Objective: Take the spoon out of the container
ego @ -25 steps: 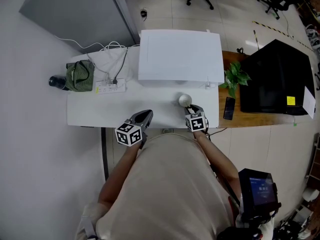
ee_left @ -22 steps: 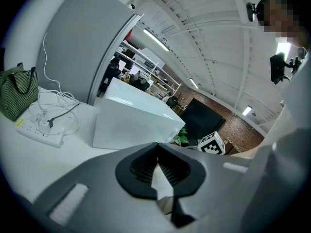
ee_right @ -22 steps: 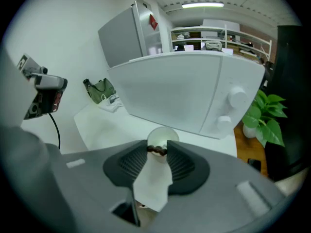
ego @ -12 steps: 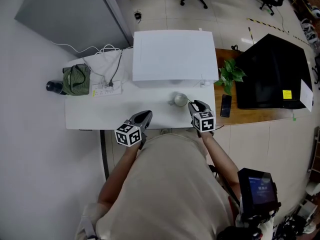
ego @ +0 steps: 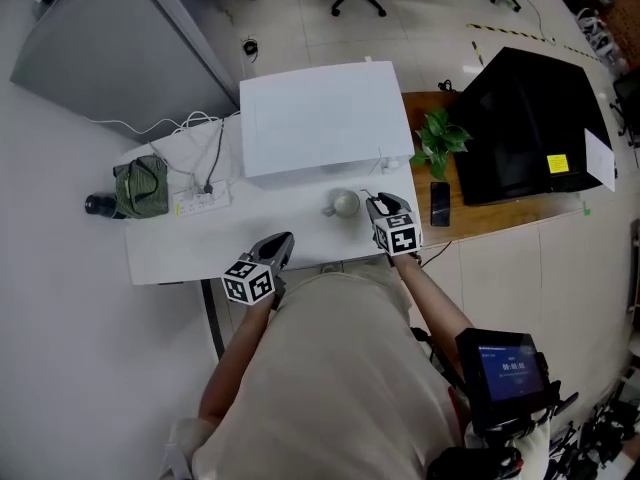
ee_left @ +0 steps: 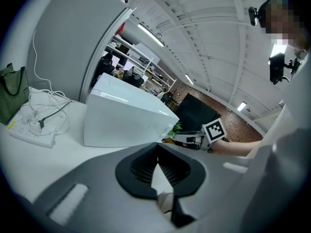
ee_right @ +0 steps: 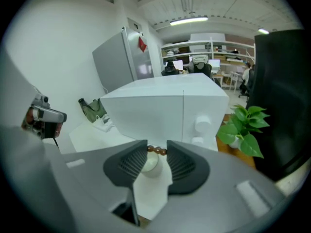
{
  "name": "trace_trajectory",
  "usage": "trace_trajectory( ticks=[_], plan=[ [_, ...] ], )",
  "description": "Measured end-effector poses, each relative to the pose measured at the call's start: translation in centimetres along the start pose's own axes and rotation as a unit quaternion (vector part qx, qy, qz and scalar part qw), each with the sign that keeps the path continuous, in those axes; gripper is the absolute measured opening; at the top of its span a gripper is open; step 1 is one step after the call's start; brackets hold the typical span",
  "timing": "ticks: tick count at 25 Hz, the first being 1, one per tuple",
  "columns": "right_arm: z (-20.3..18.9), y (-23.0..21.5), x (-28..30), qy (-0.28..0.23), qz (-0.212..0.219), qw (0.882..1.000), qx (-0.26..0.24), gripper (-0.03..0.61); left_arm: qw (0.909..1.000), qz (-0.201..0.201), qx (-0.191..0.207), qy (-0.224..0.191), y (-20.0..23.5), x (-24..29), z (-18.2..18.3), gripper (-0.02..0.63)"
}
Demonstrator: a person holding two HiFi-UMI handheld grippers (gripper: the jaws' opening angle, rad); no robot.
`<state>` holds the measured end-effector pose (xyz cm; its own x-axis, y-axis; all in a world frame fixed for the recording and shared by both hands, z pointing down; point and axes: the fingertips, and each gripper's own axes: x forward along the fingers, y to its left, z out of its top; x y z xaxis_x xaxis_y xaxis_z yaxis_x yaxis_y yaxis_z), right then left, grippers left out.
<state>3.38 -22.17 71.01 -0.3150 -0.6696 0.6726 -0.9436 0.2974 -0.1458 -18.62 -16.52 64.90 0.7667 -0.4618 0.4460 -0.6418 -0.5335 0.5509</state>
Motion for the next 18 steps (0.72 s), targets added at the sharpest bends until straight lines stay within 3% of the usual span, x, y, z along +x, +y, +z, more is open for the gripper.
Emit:
trace_trajectory(
  ticks=[11,18],
  plan=[
    [-3.7,-3.1,3.8,0.048,-0.032,0.998,-0.025,0.124,0.9999,-0.003,0.003,0.010,-0.2,-0.2,-0.3,0.000],
    [-4.9,-3.0,5.4,0.031,-0.017,0.998,-0.045,0.124,0.9999,-0.001,0.004,0.014,-0.4,-0.4,-0.8,0.000]
  ],
)
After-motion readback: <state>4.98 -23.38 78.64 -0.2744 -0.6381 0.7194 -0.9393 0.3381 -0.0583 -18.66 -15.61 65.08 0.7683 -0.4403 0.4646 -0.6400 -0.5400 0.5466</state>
